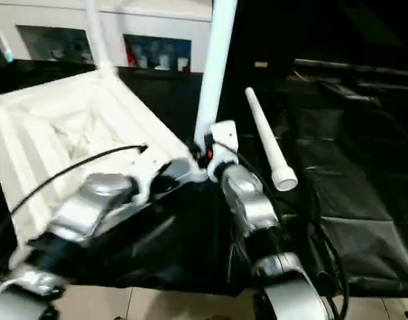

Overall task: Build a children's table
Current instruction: Insert table leg to table base

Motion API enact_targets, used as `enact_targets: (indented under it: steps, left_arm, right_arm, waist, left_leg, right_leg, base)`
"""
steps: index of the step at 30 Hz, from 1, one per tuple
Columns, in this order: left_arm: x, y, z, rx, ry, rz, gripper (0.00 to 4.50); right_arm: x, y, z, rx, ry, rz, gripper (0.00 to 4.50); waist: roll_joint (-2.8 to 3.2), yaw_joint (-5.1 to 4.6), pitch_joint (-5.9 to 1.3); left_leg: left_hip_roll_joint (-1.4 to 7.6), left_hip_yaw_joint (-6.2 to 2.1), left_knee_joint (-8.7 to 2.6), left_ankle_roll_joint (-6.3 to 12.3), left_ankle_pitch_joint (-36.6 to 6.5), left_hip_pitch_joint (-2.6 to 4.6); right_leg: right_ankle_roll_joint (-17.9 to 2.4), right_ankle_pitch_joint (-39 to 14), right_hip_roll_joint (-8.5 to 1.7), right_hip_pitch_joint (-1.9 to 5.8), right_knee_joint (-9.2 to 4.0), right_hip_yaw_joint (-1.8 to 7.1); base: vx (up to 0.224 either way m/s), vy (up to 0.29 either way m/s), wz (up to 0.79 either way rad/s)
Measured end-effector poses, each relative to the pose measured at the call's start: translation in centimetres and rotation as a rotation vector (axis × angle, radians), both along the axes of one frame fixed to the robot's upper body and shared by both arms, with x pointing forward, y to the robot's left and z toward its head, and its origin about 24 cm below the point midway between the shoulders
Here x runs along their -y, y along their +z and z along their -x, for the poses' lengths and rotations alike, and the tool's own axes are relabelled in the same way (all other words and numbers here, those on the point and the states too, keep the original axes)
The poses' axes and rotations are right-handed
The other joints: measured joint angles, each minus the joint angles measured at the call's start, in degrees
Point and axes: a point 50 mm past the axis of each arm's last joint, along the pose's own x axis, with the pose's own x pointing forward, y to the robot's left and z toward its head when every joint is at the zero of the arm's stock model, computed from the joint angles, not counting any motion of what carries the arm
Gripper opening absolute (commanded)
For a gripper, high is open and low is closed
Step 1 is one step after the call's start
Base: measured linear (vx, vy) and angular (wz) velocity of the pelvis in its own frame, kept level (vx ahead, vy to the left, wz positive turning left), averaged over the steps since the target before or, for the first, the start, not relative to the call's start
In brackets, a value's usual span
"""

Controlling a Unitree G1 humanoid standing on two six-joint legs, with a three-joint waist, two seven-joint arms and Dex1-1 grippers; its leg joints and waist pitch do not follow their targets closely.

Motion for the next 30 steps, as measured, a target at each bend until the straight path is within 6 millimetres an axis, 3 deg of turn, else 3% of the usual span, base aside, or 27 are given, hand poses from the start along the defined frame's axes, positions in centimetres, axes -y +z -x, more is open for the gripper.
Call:
enact_targets:
  steps: [6, 19, 20, 23, 25, 30]
  left_arm:
    - [0.7, 0.1, 0.0, -0.003, 0.044, -0.012, 0.00]
    - [0.3, 0.3, 0.0, -0.004, 0.066, -0.032, 0.00]
    - [0.3, 0.4, 0.0, -0.004, 0.066, -0.032, 0.00]
    - [0.1, 0.4, 0.0, -0.001, 0.060, -0.034, 0.00]
    - [0.1, 0.6, 0.0, 0.009, 0.046, -0.029, 0.00]
    - [-0.3, 0.8, 0.1, 0.035, -0.007, -0.012, 0.00]
  right_arm:
    - [-0.7, 0.3, -0.6, -0.008, -0.027, 0.016, 1.86]
    - [-1.4, 0.6, -0.9, -0.012, -0.006, 0.029, 1.86]
    - [-1.4, 0.7, -0.9, -0.012, -0.004, 0.028, 2.21]
    - [-1.4, 0.7, -0.9, -0.012, 0.012, 0.019, 2.59]
    - [-1.2, -0.2, -0.7, -0.047, 0.017, 0.024, 2.67]
    - [-0.6, -0.1, -0.4, -0.019, 0.072, -0.009, 3.14]
  waist:
    - [-0.23, -0.26, -0.35]
    - [-0.12, -0.54, -0.46]
    - [-0.12, -0.54, -0.46]
    - [-0.10, -0.57, -0.44]
    - [-0.03, -0.39, -0.39]
    - [0.29, -0.21, -0.16]
  left_leg:
    - [0.00, 0.00, -0.38, -0.05, -0.02, 0.12]
    - [0.01, -0.03, -0.71, -0.26, -0.14, 0.28]
    - [0.01, -0.03, -0.72, -0.26, -0.14, 0.28]
    - [0.01, -0.03, -0.73, -0.26, -0.14, 0.25]
    - [0.01, -0.03, -0.77, -0.26, -0.14, 0.20]
    - [0.02, -0.01, -0.95, -0.25, -0.13, 0.03]
  right_leg:
    - [-0.24, 0.17, 0.03, 0.07, 0.00, -0.01]
    - [-0.06, 0.06, 0.10, -0.11, -0.06, 0.00]
    - [-0.06, 0.07, 0.10, -0.11, -0.07, -0.01]
    - [-0.07, 0.07, 0.10, -0.16, -0.08, 0.00]
    - [-0.13, 0.10, 0.10, -0.24, -0.13, -0.01]
    - [-0.40, 0.34, 0.13, -0.36, -0.35, -0.03]
  base:
    - [0.000, 0.000, 0.00]
    - [0.000, 0.000, 0.00]
    - [0.000, 0.000, 0.00]
    - [0.000, 0.000, 0.00]
    - [0.000, 0.000, 0.00]
    - [0.000, 0.000, 0.00]
